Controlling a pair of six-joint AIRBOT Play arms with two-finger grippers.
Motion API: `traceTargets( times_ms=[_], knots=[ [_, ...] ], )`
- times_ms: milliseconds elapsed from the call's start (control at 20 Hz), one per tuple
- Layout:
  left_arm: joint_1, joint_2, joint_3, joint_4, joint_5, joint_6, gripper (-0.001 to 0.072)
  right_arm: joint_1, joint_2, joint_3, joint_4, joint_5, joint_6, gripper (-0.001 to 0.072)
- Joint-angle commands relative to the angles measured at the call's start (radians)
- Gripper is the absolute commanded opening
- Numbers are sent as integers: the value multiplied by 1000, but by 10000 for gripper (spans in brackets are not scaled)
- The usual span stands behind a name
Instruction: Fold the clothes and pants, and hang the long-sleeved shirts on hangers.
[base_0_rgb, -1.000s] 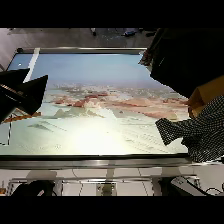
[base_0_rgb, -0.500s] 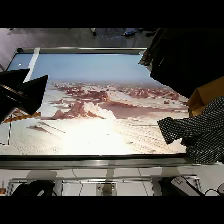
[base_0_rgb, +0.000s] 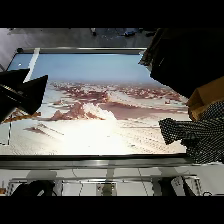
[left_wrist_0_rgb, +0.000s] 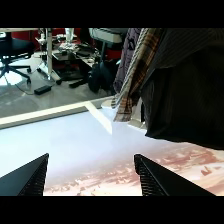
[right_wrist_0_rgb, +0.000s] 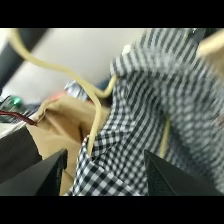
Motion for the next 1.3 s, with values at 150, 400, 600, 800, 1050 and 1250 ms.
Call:
traceTargets(
  times_ms=[150, 400, 600, 800, 1050, 1250],
  knots=[
    [0, 1, 0, 0, -1, 0, 618, 0, 58, 0, 87, -52, -115, 546],
    [0, 1, 0, 0, -1, 0, 618, 0, 58, 0, 92, -27, -114, 545],
    [0, 1, 0, 0, -1, 0, 618, 0, 58, 0, 92, -27, -114, 545],
    [0, 1, 0, 0, -1, 0, 618, 0, 58, 0, 92, -27, -114, 545],
    [0, 1, 0, 0, -1, 0, 618, 0, 58, 0, 92, -27, -114, 545],
    [0, 1, 0, 0, -1, 0, 618, 0, 58, 0, 92, -27, -114, 545]
  ],
)
